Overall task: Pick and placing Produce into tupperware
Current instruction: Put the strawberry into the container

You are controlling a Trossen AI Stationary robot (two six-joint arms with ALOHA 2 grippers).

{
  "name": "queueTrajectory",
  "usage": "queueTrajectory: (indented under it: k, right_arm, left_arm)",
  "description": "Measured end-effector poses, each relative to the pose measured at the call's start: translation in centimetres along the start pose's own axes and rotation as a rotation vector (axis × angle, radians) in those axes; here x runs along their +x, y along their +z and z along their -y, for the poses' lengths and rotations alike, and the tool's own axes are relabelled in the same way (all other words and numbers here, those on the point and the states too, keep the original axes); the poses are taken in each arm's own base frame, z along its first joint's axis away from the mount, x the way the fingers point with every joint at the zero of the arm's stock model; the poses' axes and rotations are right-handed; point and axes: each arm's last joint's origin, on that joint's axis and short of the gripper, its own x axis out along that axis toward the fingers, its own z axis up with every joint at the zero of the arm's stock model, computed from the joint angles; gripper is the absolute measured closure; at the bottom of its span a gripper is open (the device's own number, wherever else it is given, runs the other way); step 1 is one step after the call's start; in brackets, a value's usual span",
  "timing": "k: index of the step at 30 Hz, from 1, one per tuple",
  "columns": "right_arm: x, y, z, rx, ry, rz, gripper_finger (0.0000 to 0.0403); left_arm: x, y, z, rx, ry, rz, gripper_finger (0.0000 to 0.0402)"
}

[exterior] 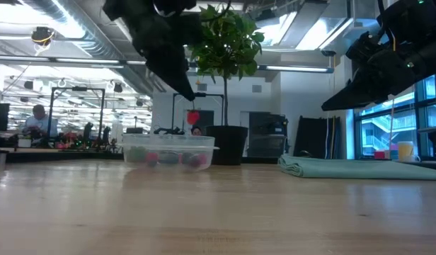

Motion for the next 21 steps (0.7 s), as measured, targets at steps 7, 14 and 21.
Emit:
queueTrajectory:
  k: [7,14,21]
  right_arm:
    - [0.0,0.0,0.0,-0.019,0.000,0.000,0.0262]
    - [0.0,0.0,0.0,-0.019,0.000,-0.001,0.0262]
    - [0.0,0.0,0.0,-0.019,0.000,0.000,0.0262]
  left_arm:
    - [0.4,-0.8,-1.2,-0.062,0.051,-0.025,0.0401]
    - [2.2,-3.8,-1.4,-0.127,0.059,-0.070,0.0401]
    - [3.1,-4.8,-1.3,-0.150,0.064,-0.015,0.0401]
